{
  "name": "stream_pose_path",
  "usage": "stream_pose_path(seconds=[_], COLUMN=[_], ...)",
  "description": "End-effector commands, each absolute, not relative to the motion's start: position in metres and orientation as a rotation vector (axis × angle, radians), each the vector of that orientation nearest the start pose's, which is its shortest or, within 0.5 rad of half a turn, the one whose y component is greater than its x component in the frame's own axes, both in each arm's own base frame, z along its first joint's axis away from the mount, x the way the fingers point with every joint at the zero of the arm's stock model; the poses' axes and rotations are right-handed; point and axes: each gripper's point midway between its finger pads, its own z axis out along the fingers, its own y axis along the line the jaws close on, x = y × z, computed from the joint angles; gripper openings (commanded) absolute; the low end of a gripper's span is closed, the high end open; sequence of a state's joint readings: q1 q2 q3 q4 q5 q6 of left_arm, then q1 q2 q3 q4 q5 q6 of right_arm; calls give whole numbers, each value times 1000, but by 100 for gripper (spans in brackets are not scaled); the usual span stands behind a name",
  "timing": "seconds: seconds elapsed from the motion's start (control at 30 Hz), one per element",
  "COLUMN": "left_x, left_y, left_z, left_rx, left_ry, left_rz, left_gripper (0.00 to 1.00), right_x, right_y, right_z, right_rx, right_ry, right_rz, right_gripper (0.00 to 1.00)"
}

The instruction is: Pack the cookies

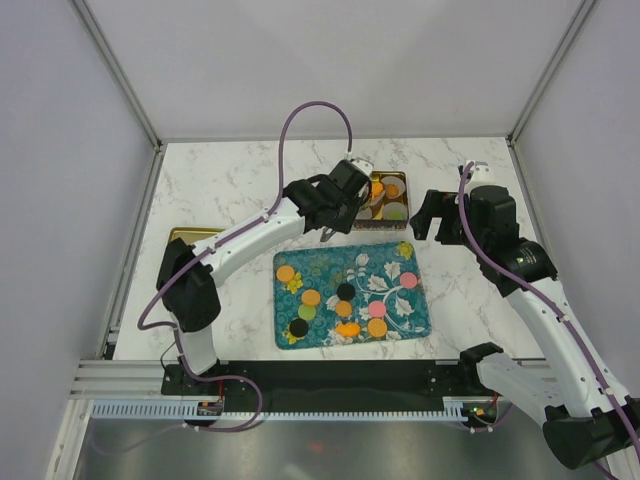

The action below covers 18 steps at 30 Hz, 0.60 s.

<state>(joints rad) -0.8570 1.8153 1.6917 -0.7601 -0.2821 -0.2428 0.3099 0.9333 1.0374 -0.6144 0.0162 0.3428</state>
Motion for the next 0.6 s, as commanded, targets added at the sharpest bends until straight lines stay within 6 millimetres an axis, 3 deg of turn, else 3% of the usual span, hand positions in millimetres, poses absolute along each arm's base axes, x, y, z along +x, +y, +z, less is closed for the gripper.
stream_pose_path(seconds=[0.0, 0.57], left_x=[346, 353], left_y=[-328, -323], left_z=[197, 166], left_rx=[634, 635], left_ry=[2278, 2332], left_rz=[-172, -131], left_gripper=[42, 43], right_x=[285, 284], right_y=[99, 97], right_z=[263, 262], right_rx=[36, 41], right_ry=[2079, 2078], right_rz=[358, 353], right_gripper=[98, 98])
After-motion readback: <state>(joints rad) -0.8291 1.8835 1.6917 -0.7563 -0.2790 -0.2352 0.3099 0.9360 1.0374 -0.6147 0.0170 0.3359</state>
